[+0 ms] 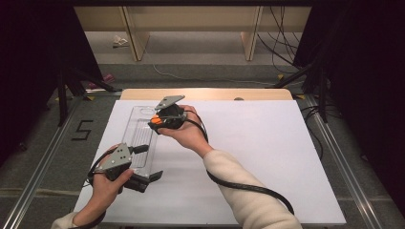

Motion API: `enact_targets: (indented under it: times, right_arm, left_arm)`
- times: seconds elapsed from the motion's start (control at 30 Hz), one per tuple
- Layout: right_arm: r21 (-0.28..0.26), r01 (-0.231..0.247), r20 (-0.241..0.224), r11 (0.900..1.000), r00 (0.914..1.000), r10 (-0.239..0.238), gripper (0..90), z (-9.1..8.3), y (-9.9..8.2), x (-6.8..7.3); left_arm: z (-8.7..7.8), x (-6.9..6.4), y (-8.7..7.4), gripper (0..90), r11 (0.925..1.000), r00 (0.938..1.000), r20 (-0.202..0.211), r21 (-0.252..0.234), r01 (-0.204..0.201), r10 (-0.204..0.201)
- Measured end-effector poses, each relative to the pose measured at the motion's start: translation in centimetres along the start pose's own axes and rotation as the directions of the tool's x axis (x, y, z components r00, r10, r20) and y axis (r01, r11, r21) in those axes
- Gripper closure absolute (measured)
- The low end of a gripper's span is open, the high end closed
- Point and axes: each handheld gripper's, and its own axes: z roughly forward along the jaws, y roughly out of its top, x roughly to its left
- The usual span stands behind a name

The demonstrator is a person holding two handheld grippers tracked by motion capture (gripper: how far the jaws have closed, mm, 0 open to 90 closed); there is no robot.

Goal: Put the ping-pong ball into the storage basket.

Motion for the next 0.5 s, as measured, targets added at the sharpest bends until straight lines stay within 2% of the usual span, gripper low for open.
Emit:
enact_targets:
  times: [0.5]
  right_arm:
    - [0.008,-0.001,-0.001,1.0,1.0,0.001,51.6,0.45,0.38,-0.18]
  left_arm:
    - [-0.01,0.02,0.02,0.0,1.0,1.0,-0.001,0.001,-0.005,0.005]
